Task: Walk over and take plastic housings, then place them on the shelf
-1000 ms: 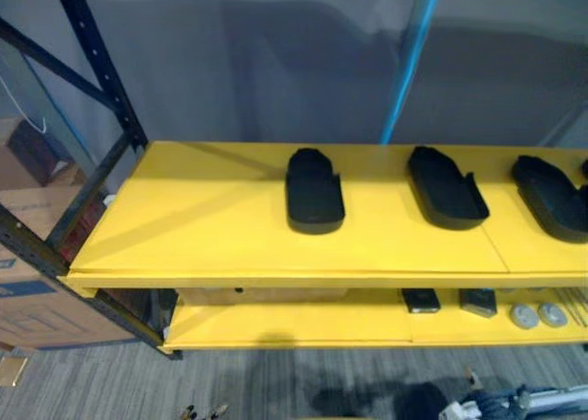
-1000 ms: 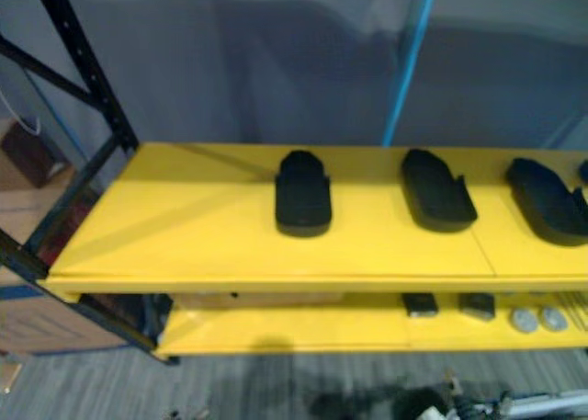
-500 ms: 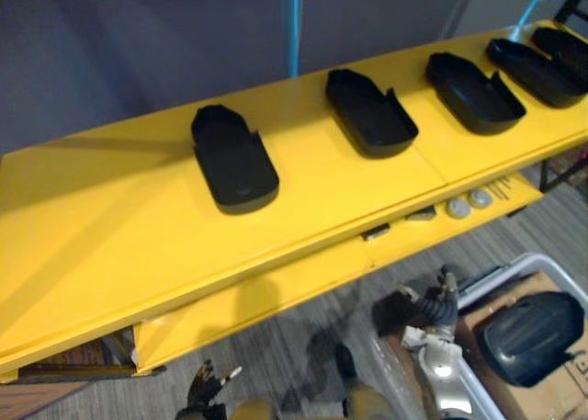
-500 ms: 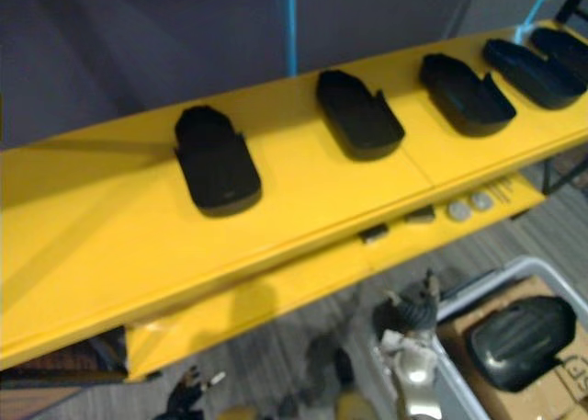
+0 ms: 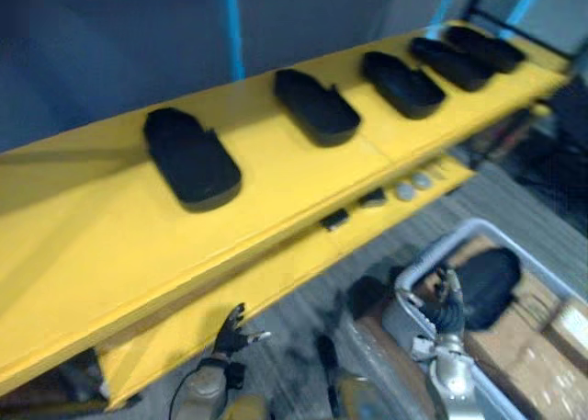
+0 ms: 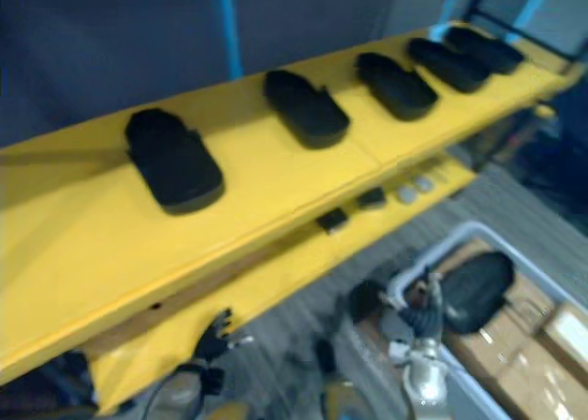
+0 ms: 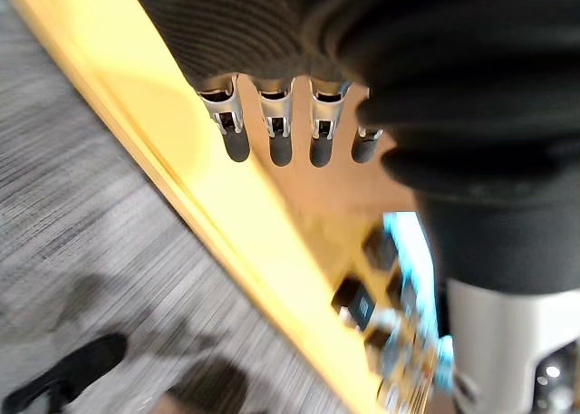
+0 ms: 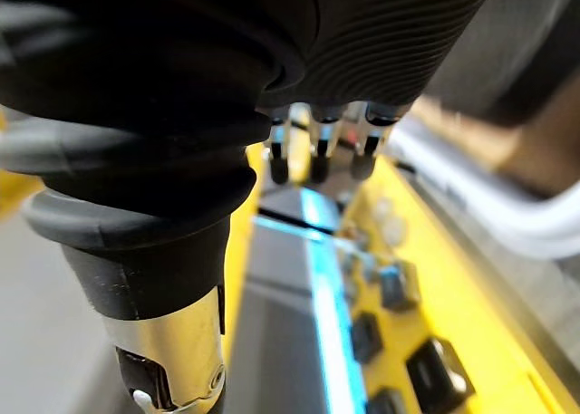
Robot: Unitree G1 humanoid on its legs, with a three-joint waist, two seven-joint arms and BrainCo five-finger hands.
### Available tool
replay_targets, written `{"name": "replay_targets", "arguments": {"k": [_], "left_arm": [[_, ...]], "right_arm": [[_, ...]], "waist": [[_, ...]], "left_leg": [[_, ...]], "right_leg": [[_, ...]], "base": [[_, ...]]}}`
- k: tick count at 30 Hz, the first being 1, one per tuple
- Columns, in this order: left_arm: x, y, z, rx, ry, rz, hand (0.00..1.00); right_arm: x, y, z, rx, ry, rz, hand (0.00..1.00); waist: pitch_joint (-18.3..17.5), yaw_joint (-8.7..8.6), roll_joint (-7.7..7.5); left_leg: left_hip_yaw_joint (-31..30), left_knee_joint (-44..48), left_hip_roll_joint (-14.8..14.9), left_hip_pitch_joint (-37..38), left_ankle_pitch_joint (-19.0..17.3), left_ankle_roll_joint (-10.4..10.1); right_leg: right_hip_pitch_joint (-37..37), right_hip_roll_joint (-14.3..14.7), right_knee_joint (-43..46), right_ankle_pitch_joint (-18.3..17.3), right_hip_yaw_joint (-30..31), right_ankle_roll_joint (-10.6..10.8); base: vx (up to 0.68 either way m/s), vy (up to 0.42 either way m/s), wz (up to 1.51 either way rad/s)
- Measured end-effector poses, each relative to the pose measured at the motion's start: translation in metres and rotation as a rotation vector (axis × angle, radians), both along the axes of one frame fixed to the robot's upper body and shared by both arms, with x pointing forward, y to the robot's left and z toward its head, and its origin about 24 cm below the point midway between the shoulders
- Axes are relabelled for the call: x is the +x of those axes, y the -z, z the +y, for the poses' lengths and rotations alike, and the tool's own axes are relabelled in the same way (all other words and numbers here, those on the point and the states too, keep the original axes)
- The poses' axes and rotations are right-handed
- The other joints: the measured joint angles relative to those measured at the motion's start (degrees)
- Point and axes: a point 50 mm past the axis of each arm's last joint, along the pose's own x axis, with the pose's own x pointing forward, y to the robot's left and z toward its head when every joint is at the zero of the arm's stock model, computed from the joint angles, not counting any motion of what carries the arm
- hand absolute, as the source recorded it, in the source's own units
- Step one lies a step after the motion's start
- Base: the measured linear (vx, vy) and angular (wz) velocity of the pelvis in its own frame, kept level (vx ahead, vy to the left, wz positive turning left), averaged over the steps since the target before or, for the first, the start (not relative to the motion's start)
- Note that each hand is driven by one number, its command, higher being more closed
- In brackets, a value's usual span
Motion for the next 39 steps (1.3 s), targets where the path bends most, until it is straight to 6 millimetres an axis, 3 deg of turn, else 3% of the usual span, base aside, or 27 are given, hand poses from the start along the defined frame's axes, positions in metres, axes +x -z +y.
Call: {"name": "replay_targets", "arguments": {"k": [3,5,7,8,9,10,11,12,14,18,20,21,22,23,27,29,30,35,39], "left_arm": [[-0.032,0.016,0.025,0.026,-0.120,0.131,0.00],[-0.060,0.027,0.040,0.036,-0.209,0.221,0.00],[-0.087,0.032,0.052,0.044,-0.281,0.289,0.00],[-0.103,0.033,0.060,0.044,-0.332,0.319,0.00],[-0.106,0.033,0.063,0.048,-0.345,0.325,0.00],[-0.124,0.036,0.068,0.046,-0.399,0.375,0.00],[-0.141,0.040,0.065,0.029,-0.431,0.422,0.00],[-0.149,0.041,0.063,0.022,-0.446,0.440,0.00],[-0.158,0.041,0.065,0.021,-0.458,0.461,0.00],[-0.143,0.043,0.060,-0.001,-0.457,0.423,0.00],[-0.119,0.044,0.048,-0.059,-0.466,0.355,0.00],[-0.101,0.042,0.042,-0.098,-0.465,0.289,0.00],[-0.090,0.040,0.036,-0.113,-0.432,0.237,0.00],[-0.078,0.035,0.029,-0.123,-0.409,0.159,0.00],[-0.062,0.025,0.025,-0.073,-0.385,0.054,0.00],[-0.052,0.019,0.019,-0.073,-0.364,0.009,0.00],[-0.049,0.018,0.018,-0.073,-0.354,-0.002,0.00],[-0.027,0.008,0.015,-0.090,-0.304,-0.064,0.00],[-0.020,0.008,0.014,-0.116,-0.312,-0.059,0.00]], "right_arm": [[0.026,-0.019,0.012,-0.009,-0.081,-0.107,0.00],[0.047,-0.034,0.026,-0.035,-0.152,-0.167,0.00],[0.057,-0.041,0.041,-0.052,-0.218,-0.187,0.00],[0.060,-0.042,0.049,-0.067,-0.248,-0.184,0.00],[0.061,-0.042,0.051,-0.071,-0.254,-0.181,0.00],[0.064,-0.043,0.053,-0.092,-0.258,-0.162,0.00],[0.065,-0.042,0.050,-0.102,-0.249,-0.142,0.00],[0.066,-0.044,0.049,-0.107,-0.244,-0.142,0.00],[0.067,-0.048,0.045,-0.110,-0.212,-0.129,0.00],[0.064,-0.045,0.041,-0.078,-0.171,-0.086,0.00],[0.065,-0.053,0.033,-0.073,-0.116,-0.111,0.00],[0.065,-0.054,0.023,-0.065,-0.035,-0.125,0.00],[0.065,-0.058,0.008,-0.082,0.038,-0.140,0.00],[0.063,-0.061,-0.002,-0.072,0.122,-0.181,0.00],[0.057,-0.071,-0.021,-0.078,0.271,-0.274,0.00],[0.064,-0.082,-0.030,-0.086,0.325,-0.310,0.00],[0.069,-0.085,-0.032,-0.086,0.336,-0.313,0.00],[0.118,-0.139,-0.060,-0.009,0.463,-0.415,0.00],[0.141,-0.165,-0.069,0.023,0.487,-0.413,0.00]], "waist": [[-0.3,1.99,1.79],[-0.4,3.46,1.76],[-1.1,4.89,1.47],[-2.0,5.65,0.71],[-2.1,5.83,0.47],[-2.5,7.22,0.59],[-3.6,7.72,2.00],[-3.9,7.70,2.45],[-3.6,6.78,1.50],[-2.4,6.53,-0.42],[1.2,5.44,-0.24],[3.8,4.69,-1.62],[4.4,3.85,-0.79],[5.8,4.23,-1.97],[7.8,2.90,-0.53],[9.4,2.70,1.00],[9.8,2.65,1.07],[11.6,4.00,1.50],[12.6,5.69,2.40]], "left_leg": [[6.6,-1.2,4.1,0.1,1.7,-0.4],[9.5,-1.4,5.2,-0.3,2.4,-0.5],[10.6,0.0,6.1,-1.3,2.4,-0.5],[10.6,1.2,6.4,-2.6,2.4,-0.5],[10.4,1.6,6.3,-2.8,2.4,-0.6],[7.2,3.1,6.1,-3.6,2.8,-1.2],[4.6,1.9,7.0,-3.7,3.7,-2.9],[4.4,1.3,7.3,-3.5,3.8,-3.1],[5.0,0.9,7.4,-4.0,4.3,-4.1],[6.3,3.2,8.9,-6.4,5.0,-5.4],[3.8,10.3,9.7,-10.0,6.8,-6.0],[0.0,7.2,7.1,-13.0,4.3,-5.7],[-2.3,-2.1,5.5,-13.2,9.1,-6.9],[-1.5,-3.7,3.7,-13.3,11.7,-8.1],[-2.0,-5.7,1.0,-15.1,13.5,-7.4],[-3.0,-7.3,-0.3,-15.1,14.6,-6.9],[-3.3,-7.5,-0.7,-15.3,15.1,-6.8],[-5.6,-7.6,-3.0,-19.5,16.9,-5.6],[-7.5,-6.4,-4.2,-22.5,17.5,-4.9]], "right_leg": [[-1.2,-4.0,9.4,-2.6,-11.0,-0.9],[-1.2,-9.8,19.2,-7.1,-13.8,-1.4],[-0.9,-14.4,27.1,-8.1,-14.6,-3.2],[-0.5,-16.5,29.3,-5.9,-14.6,-4.6],[-0.3,-16.8,29.2,-4.2,-14.6,-5.3],[1.1,-16.1,26.1,0.3,-15.4,-5.7],[1.3,-14.7,23.6,0.8,-16.5,-5.3],[1.6,-14.3,22.5,0.7,-16.9,-5.1],[2.3,-13.2,18.5,-2.8,-18.1,0.2],[3.3,-10.0,10.8,-5.5,-17.8,5.8],[3.3,-10.5,10.6,-5.8,-16.9,6.1],[2.3,-12.4,10.6,-5.8,-15.8,6.2],[1.0,-12.6,10.7,-5.5,-15.7,6.7],[-1.4,-13.7,10.9,-5.2,-14.2,8.1],[-3.1,-15.3,9.1,-4.2,-14.4,9.1],[-3.2,-16.3,9.1,-3.7,-14.5,9.4],[-3.3,-16.6,9.1,-3.7,-14.6,9.5],[-5.2,-18.1,6.7,-0.7,-15.7,9.7],[-5.8,-19.1,5.7,0.5,-17.4,10.0]], "base": [[-0.14,0.046,-1.24],[0.11,0.018,-0.81],[0.30,0.021,-0.61],[0.30,-0.036,-0.42],[0.20,-0.152,-0.47],[0.12,-0.241,-0.67],[0.09,-0.251,-0.79],[0.10,-0.206,-0.70],[0.08,-0.182,-0.39],[0.06,-0.217,-0.50],[-0.04,-0.117,-0.38],[-0.15,-0.063,-0.14],[-0.14,-0.048,-0.42],[-0.10,-0.027,-0.33],[-0.01,0.024,0.01],[-0.02,0.005,0.19],[-0.07,0.008,0.20],[-0.10,0.029,0.22],[-0.09,0.040,0.30]]}}
